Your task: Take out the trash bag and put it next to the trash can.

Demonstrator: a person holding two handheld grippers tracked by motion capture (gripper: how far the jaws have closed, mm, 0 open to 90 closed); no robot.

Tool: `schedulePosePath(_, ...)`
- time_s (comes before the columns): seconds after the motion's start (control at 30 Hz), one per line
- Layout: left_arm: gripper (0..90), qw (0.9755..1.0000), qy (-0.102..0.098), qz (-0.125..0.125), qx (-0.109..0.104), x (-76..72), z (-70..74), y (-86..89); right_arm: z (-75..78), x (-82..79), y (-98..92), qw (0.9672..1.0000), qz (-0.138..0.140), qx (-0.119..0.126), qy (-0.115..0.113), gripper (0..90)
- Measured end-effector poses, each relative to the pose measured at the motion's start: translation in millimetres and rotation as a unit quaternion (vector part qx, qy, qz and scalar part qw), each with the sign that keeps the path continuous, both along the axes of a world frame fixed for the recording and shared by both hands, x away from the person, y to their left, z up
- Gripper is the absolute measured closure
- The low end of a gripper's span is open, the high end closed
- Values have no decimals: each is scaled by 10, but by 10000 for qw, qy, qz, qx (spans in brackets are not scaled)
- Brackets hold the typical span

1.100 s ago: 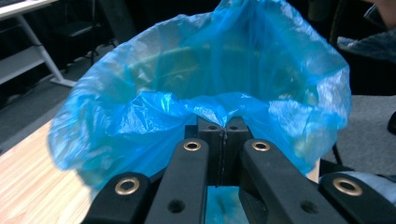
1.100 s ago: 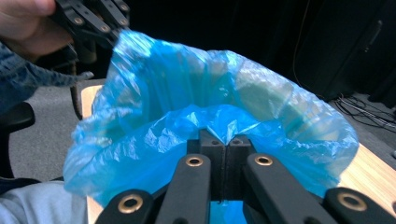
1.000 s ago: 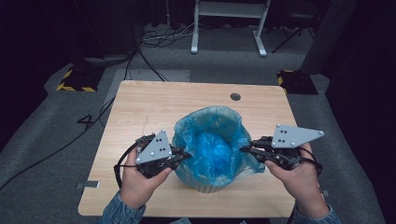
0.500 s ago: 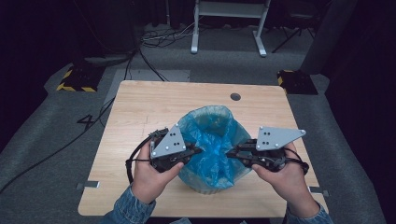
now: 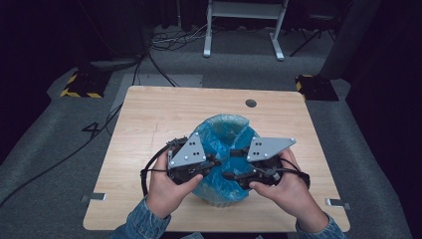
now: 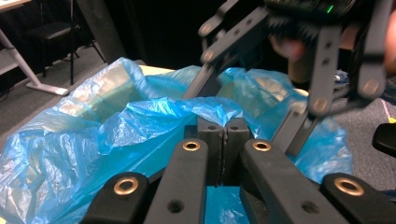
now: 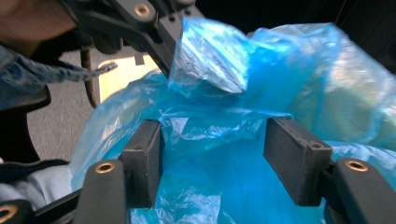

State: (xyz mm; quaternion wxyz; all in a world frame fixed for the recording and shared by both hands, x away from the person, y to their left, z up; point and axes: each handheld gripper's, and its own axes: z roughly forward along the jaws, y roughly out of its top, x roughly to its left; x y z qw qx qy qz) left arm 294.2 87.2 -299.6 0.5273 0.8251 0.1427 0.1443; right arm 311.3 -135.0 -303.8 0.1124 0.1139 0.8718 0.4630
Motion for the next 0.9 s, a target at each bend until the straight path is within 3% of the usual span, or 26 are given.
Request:
schedulePosePath(0.17,894,10000,-31,-52,-24,-28,19,4,-45,38,107,9999,67,-142,38,440)
schedulePosePath(0.37,869,9996,-10,-258,-149,-45,10,66,-85,95,106,9999,96,-135,48,837)
schedulePosePath(0.4,863,9995,-14,-257,-156,-47,5,74,-87,101,95,9999,59,-76,31,869)
schedulePosePath(0.6,725,9995,-80,-181,-225,-66,-35,116,-55,135,26,9986,-236,465,44,895)
schedulePosePath(0.77,520,9994,-163,23,-305,-92,-43,224,13,146,-44,9962,-341,800,-111,896)
schedulePosePath(0.9,457,9992,-159,208,-317,-116,-48,378,58,167,-87,9949,-340,935,-140,896)
